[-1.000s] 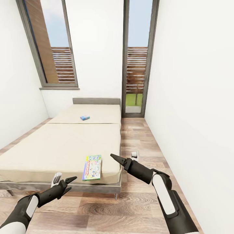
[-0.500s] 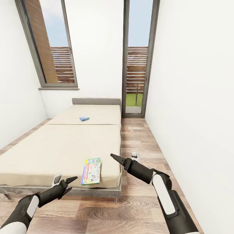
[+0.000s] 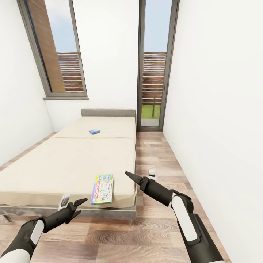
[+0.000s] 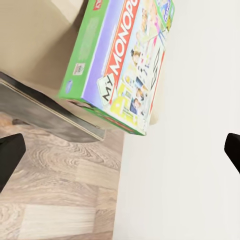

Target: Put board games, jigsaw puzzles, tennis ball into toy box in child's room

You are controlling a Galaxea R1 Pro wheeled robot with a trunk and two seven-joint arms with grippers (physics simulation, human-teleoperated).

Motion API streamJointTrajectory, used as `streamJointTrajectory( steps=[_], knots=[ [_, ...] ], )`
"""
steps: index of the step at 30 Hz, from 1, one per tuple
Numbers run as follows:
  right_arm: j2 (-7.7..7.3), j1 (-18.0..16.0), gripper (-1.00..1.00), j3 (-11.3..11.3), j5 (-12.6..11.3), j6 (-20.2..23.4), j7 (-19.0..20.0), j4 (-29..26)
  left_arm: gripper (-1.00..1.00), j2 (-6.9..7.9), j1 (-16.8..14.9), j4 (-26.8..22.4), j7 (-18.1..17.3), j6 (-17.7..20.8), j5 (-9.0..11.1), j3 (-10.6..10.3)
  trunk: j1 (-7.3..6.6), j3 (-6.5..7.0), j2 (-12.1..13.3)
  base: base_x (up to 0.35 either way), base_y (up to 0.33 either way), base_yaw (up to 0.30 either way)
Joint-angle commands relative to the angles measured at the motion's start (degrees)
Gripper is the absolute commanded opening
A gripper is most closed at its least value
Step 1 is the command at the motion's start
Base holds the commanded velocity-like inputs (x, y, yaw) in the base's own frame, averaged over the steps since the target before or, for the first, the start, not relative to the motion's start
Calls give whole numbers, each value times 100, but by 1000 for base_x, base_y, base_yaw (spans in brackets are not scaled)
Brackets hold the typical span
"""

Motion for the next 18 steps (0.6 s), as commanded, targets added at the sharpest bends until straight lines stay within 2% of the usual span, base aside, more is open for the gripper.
streamJointTrajectory(
  steps=[1,6,18],
  knots=[
    [0,-3,100,-2,-37,-46,-1,0,100,0,-5,2,-12,32,9,15,22,-24,-44,0,0,0],
    [-6,-2,100,6,-43,-207,-1,4,100,1,-5,2,-12,32,9,19,131,-114,-245,0,0,0],
    [-5,-2,100,11,-57,-253,26,13,100,1,-5,2,-14,37,9,15,373,-311,-686,0,0,0]
  ],
)
